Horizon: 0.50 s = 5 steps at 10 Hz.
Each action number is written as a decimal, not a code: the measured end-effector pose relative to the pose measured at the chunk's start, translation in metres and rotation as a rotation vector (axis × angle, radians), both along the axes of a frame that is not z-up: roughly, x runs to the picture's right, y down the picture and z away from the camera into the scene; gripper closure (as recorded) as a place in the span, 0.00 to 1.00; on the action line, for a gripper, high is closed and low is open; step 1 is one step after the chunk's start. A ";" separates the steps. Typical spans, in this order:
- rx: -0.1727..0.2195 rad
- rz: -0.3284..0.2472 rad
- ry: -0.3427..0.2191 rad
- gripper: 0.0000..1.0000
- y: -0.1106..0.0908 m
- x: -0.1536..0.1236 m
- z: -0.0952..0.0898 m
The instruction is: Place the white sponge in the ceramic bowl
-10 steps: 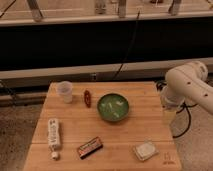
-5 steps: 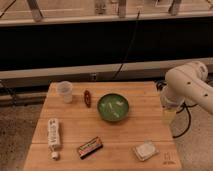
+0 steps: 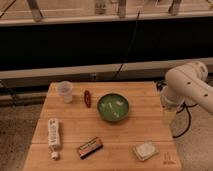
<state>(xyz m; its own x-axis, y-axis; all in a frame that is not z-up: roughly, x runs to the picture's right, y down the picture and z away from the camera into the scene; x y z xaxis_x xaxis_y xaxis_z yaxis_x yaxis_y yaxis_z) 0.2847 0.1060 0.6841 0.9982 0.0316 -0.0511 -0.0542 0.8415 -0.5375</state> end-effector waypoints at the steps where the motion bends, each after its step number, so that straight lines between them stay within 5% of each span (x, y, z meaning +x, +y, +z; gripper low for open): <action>1: 0.000 0.000 0.000 0.20 0.000 0.000 0.000; 3: -0.004 -0.012 -0.003 0.20 0.004 -0.001 0.000; 5: -0.018 -0.078 -0.029 0.20 0.028 -0.004 -0.005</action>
